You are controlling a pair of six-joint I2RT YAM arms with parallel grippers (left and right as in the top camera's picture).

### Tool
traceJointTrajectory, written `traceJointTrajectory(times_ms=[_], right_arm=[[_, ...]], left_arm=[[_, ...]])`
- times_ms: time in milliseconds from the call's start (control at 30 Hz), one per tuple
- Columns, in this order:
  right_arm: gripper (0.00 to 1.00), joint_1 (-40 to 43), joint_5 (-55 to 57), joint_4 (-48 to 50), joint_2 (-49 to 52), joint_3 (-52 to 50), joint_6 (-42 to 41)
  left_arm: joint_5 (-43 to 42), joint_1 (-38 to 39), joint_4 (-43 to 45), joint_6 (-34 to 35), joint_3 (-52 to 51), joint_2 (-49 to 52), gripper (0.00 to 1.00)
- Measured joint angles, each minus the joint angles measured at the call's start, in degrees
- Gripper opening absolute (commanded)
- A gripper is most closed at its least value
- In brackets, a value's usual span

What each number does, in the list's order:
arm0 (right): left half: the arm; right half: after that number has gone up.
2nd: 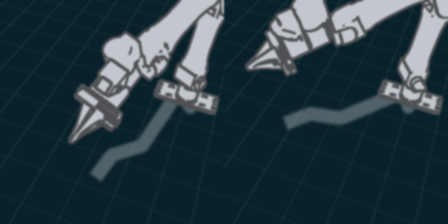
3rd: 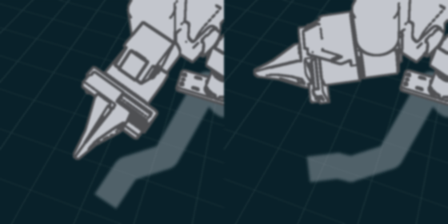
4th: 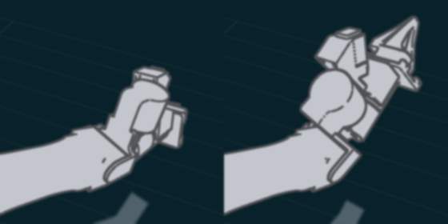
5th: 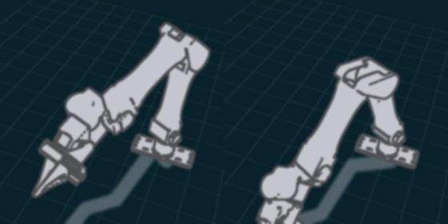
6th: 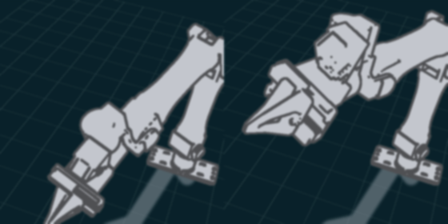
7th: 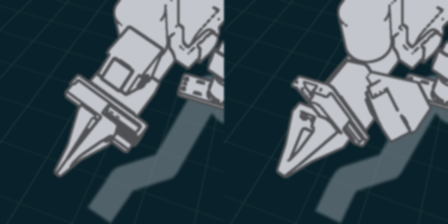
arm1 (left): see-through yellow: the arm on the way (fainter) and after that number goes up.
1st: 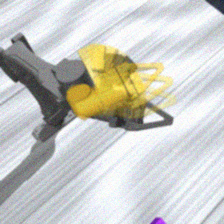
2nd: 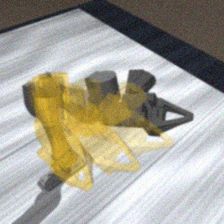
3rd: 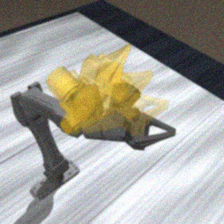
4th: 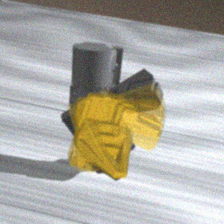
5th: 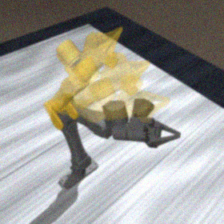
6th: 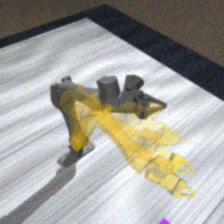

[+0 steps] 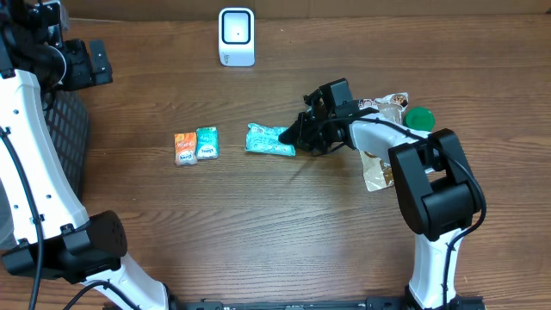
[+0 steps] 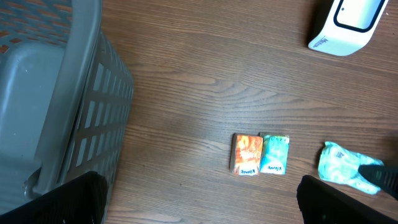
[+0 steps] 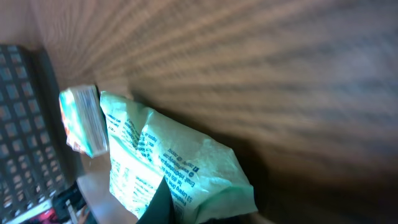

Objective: Scan the item barcode

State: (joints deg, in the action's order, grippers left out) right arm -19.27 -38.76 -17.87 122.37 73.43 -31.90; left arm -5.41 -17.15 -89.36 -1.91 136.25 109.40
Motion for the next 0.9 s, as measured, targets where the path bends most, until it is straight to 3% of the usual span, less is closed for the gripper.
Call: traceJointTrajectory(times_ms=[300, 633, 900], right_arm=[[0.04, 2.2, 0.0, -12.4, -10.6, 0.4, 7.8], [0.04, 2.2, -0.5, -20.7, -37.3, 1.7, 14.3], [0.04, 1.9, -0.5, -25.3, -43.1, 1.7, 15.5]], left_arm=[[0.0, 0.0, 0.0, 0.0, 0.0, 0.0, 0.99], [0.0, 0.0, 0.0, 0.0, 0.0, 0.0, 1.0], [0.0, 0.0, 0.0, 0.0, 0.0, 0.0, 1.0]])
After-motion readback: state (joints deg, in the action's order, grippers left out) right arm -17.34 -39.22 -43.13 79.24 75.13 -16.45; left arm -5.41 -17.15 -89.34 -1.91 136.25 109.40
